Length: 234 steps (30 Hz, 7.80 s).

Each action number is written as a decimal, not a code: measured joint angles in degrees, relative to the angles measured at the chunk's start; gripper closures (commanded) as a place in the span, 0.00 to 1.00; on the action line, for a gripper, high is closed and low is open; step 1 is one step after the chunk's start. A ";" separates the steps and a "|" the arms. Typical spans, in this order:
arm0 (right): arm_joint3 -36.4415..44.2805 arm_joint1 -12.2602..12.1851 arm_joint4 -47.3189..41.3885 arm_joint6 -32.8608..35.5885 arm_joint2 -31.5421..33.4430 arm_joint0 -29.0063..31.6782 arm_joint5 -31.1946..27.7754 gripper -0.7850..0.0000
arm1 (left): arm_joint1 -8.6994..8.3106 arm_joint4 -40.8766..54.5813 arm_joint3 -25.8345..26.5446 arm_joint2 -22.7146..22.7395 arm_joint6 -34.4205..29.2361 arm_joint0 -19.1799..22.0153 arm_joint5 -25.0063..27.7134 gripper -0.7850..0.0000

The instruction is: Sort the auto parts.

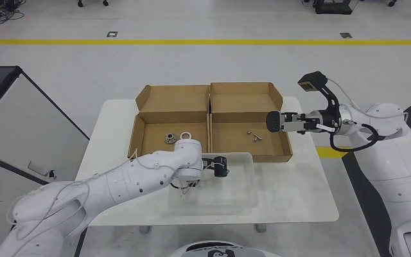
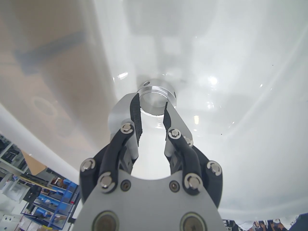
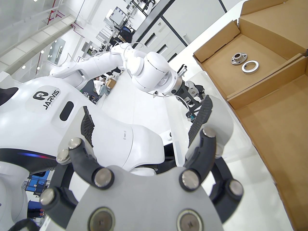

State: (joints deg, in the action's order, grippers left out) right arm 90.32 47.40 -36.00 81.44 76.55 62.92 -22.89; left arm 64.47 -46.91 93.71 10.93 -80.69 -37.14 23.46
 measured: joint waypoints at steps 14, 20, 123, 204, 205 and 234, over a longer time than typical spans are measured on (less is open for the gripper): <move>0.00 0.00 0.00 0.00 0.00 0.00 0.00 0.00 | 0.21 -1.02 -0.11 0.85 0.12 -0.84 0.26 0.76; 0.00 0.00 0.00 0.00 0.00 0.00 0.00 0.00 | 0.33 -1.73 -0.39 0.98 0.24 -1.17 0.37 0.76; 0.00 0.00 0.00 0.00 0.00 0.00 0.00 0.00 | -1.55 9.13 3.81 2.09 -1.22 3.83 -1.05 1.00; 0.00 0.00 0.00 0.00 0.00 0.00 0.00 0.00 | -19.64 51.90 24.52 56.83 69.43 -22.05 17.99 1.00; 0.00 0.00 0.00 0.00 0.00 0.00 0.00 0.00 | -19.44 52.20 24.52 56.83 70.16 -22.12 18.77 1.00; 0.00 0.00 0.00 0.00 0.00 0.00 0.00 0.00 | -16.20 43.64 25.72 61.01 70.10 -25.63 21.28 1.00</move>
State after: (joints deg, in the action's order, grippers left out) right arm 90.32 47.40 -36.00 81.44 76.55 62.92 -22.89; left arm 48.26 -3.27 119.43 71.94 -10.59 -62.78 44.74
